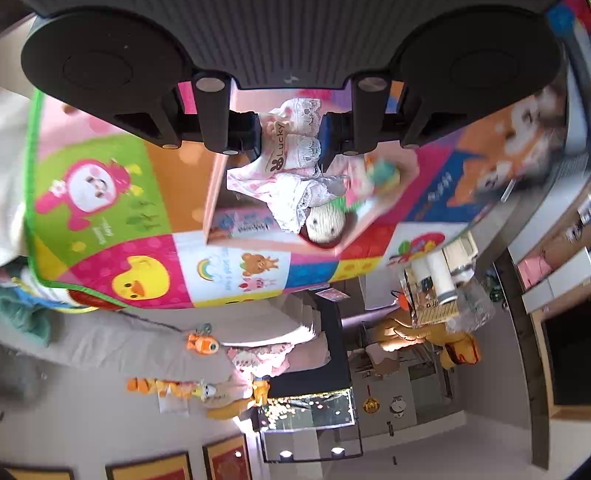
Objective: Organize objects
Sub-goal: 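Grasp the pink pig toy with the left tool while the right tool grasps the lace doll, then drop the pig toy and lace doll into the pink box with both tools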
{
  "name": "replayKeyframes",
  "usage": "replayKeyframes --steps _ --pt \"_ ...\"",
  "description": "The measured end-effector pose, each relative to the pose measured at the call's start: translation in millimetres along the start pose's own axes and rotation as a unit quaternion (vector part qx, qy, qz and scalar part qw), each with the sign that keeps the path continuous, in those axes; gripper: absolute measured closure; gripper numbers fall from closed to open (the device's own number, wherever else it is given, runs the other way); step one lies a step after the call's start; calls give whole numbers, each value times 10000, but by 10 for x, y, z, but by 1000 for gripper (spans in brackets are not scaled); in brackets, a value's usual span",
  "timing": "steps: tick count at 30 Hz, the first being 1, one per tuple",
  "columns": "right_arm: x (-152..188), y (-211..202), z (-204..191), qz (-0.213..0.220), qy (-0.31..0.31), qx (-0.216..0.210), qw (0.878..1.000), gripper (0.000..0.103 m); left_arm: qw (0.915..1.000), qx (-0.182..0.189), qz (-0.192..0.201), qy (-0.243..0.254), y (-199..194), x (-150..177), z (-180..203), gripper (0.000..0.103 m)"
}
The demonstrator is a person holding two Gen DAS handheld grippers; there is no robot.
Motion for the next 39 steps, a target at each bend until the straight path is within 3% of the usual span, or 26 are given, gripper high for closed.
replayKeyframes --steps 3,7,14,18,21,24,26,27,33,36,39 --pt "-313 348 38 -208 322 -83 9992 75 9963 54 54 -859 -67 211 -375 54" --pt "-635 997 92 -565 597 198 9964 75 9901 88 58 -1402 -62 308 -656 54" --pt "-610 2021 152 -1494 1081 680 9805 75 9895 511 93 -1350 -139 297 -615 54" --pt "-518 2176 9 -1529 589 930 9821 76 9887 579 96 -1380 -133 312 -602 54" --pt "-513 2160 -19 -1582 419 1041 9810 74 9879 542 127 -1447 -135 312 -626 54" --pt "-522 2043 -5 -1471 352 1043 9830 62 9881 484 182 -1448 -147 314 -640 54" --pt "-530 1925 8 -1351 335 970 9855 37 9888 432 204 -1413 -154 318 -637 54" --pt "-542 1859 2 -1245 314 956 9871 32 9892 384 193 -1404 -148 321 -637 54" --pt "-540 1230 -62 -609 -69 838 9946 27 9899 30 -162 -1408 -229 298 -579 54" --pt "-391 818 -111 -184 -157 771 9967 20 9936 -211 -277 -1070 -351 232 -453 54" --pt "-33 394 -183 66 -87 433 9990 15 9957 -452 -548 -597 -431 201 -299 54"
Point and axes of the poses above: each gripper's, at about its wrist camera, not at the fingertips, and y roughly the way its jaws point, z to its right, x to its underside, the point moved 4 cm from there along y, roughly the way its jaws point, and after that the axes turned 3 degrees about -x, right-handed, at the moved point
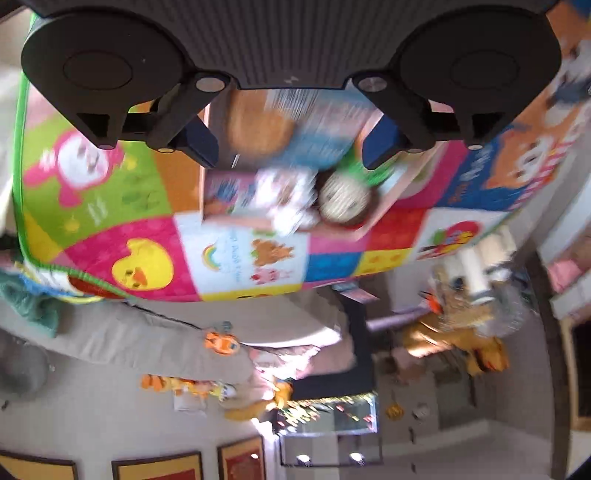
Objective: Organize objects
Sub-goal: 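Drop the pig toy and lace doll into the pink box with both tools, then grasp the black-and-red figurine with the left tool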
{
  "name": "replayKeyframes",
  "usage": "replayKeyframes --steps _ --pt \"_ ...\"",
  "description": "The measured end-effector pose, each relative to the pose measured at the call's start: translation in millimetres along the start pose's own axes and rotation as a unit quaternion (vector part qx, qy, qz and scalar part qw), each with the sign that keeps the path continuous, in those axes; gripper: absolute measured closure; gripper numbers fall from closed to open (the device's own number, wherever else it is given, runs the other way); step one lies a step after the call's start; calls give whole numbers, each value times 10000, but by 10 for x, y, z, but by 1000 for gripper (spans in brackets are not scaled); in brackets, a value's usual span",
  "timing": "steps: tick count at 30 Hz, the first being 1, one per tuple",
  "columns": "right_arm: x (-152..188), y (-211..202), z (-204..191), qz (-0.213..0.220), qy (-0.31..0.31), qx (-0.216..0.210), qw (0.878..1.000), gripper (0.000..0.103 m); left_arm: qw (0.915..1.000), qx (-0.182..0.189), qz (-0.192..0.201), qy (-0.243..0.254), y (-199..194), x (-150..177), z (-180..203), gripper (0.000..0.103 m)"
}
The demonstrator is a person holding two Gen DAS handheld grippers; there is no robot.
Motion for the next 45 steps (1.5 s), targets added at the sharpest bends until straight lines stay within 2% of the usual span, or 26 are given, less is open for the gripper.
replayKeyframes --steps 2,6,9,13,18,24,29,32,35,37,39,43,45 --pt "337 -211 -35 26 60 -185 9998 10 9992 3 -257 290 -20 58 112 54" --pt "940 -340 -89 -189 113 -228 9995 9 9934 174 -874 718 48 257 363 54" --pt "1165 -369 -76 -142 242 -213 9994 9 9908 -41 -1009 905 148 345 527 54" --pt "1168 -375 1 -8 494 -246 9985 9 9880 -623 -1117 867 339 346 587 54" --pt "1210 -379 62 4 766 -265 9967 8 9810 -1111 -1299 914 509 369 548 54" --pt "1226 -374 52 -22 766 -324 9965 6 9773 -1211 -1295 1162 566 405 584 52" --pt "1224 -365 51 -33 778 -304 9965 4 9691 -1236 -1296 1698 468 415 559 52" --pt "1225 -352 51 -71 772 -297 9966 3 9644 -1384 -1244 1880 379 402 469 54" --pt "1229 -339 44 -106 755 -293 9967 3 9710 -1105 -1298 1678 354 383 418 56" --pt "1230 -330 39 -140 740 -284 9968 3 9728 -930 -1230 1727 365 382 482 56" --pt "1234 -325 35 -157 733 -272 9968 3 9708 -852 -1201 1896 428 405 572 56" --pt "1234 -317 30 -183 726 -261 9968 3 9625 -973 -1318 2162 625 497 650 56" --pt "1235 -316 30 -180 727 -268 9968 2 9610 -1028 -1301 2213 663 540 643 64"
Point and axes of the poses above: each gripper's, at about its wrist camera, not at the fingertips, and y roughly the way its jaws point, z to its right, x to its underside, the point moved 4 cm from there along y, roughly the way its jaws point, and after that the axes turned 3 degrees about -x, right-handed, at the moved point
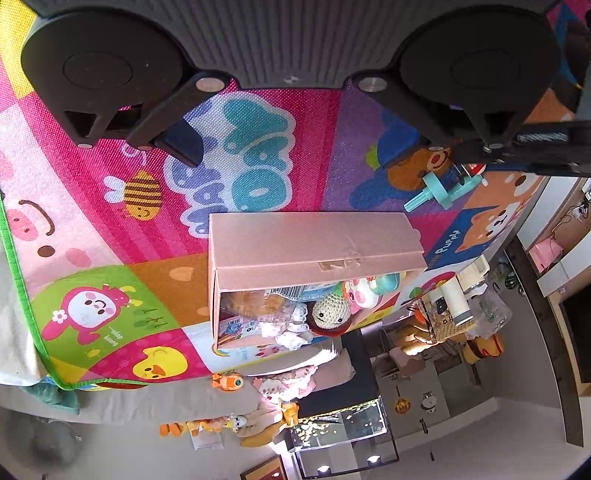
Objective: Organize objects
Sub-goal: 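Grasp the black-and-red figurine with the left tool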
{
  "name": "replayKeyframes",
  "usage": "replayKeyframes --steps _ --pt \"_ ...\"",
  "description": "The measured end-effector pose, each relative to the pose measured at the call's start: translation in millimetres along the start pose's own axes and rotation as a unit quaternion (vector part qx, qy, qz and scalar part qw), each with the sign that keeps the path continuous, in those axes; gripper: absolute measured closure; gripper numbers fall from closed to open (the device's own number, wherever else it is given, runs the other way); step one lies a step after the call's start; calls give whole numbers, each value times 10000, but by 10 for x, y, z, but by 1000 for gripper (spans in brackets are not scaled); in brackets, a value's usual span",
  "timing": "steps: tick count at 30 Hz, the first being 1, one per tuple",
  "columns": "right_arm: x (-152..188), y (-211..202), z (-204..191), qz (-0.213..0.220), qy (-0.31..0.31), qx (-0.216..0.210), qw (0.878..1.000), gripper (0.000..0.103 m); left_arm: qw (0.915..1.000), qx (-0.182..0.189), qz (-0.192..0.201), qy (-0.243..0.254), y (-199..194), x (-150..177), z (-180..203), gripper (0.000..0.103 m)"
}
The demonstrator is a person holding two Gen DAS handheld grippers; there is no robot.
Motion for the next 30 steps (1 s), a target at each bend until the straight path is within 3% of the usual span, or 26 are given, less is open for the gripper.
replayKeyframes --steps 1,5,8,12,15,22,26,30 --pt "0 0 0 0 1 2 10000 2 10000 -38 70 28 -13 12 -6 72" --pt "1 3 -1 -6 3 -6 10000 2 9995 76 124 -282 -97 51 -190 72" --pt "4 6 -2 -17 3 -1 10000 1 9974 -216 271 -638 -176 53 -463 72" --pt "8 36 -12 -106 -33 31 9999 0 9876 -538 471 -1395 -180 -60 -854 72" --pt "9 59 -28 -172 -72 72 9998 0 9883 -608 543 -1286 -17 -243 -911 72" --pt "6 39 0 -106 -23 60 9999 0 9976 199 264 -613 253 -325 -385 72" --pt "3 35 4 -100 -15 45 9999 0 9953 907 119 -316 143 -178 -84 72" --pt "7 28 2 -95 -15 43 9999 0 9957 857 72 -337 18 -41 -36 72"
Point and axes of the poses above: each gripper's, at about its wrist camera, not at the fingertips, and y roughly the way its jaws point, z to its right, x to its underside, the point moved 4 cm from there along y, roughly the way its jaws point, and after that the axes turned 3 degrees about -x, right-handed, at the moved point
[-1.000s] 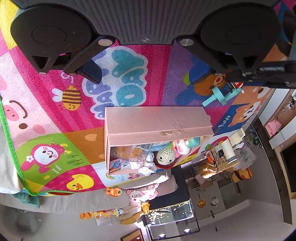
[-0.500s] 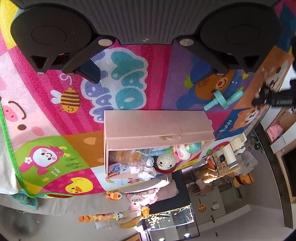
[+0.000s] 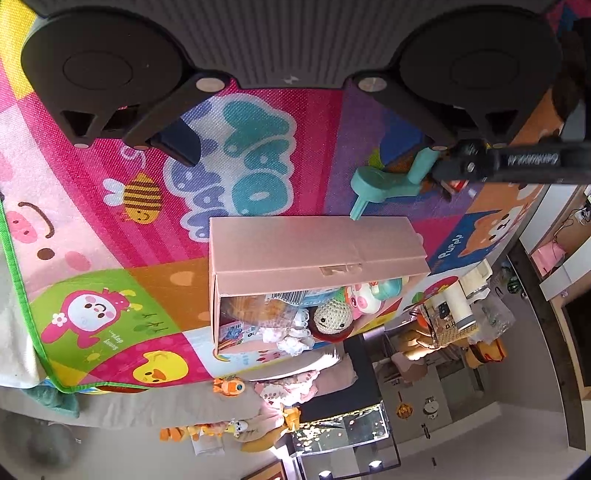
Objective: Organize objects
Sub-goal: 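Grasp the black-and-red figurine with the left tool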
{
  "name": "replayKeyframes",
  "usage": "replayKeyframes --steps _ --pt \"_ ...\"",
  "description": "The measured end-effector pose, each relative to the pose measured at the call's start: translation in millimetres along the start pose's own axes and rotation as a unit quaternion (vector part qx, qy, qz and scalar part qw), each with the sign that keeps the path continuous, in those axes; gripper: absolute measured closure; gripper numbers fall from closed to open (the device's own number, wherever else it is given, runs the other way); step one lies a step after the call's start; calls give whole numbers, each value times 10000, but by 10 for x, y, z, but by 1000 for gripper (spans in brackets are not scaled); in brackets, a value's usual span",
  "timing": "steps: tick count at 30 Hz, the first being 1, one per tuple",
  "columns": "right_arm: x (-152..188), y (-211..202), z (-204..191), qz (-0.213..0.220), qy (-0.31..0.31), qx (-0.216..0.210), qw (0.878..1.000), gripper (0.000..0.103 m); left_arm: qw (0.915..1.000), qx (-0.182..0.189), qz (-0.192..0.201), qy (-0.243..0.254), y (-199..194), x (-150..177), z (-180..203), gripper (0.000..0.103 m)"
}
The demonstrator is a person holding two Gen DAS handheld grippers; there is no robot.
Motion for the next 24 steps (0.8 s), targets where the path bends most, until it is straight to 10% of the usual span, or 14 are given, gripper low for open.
replayKeyframes --steps 6,24 --pt "-8 119 -209 -261 -541 84 9982 0 9985 -445 104 -298 -159 93 -236 72" --pt "-131 541 -650 -758 -1322 55 9883 18 9961 -63 595 -645 -157 193 -388 71"
Point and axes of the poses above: each gripper's, at about its wrist camera, not at the fingertips, and y roughly the way its jaws point, z to its right, x to its underside, the point moved 4 cm from there along y, roughly the way its jaws point, and after that the axes turned 3 degrees about -x, right-handed, at the moved point
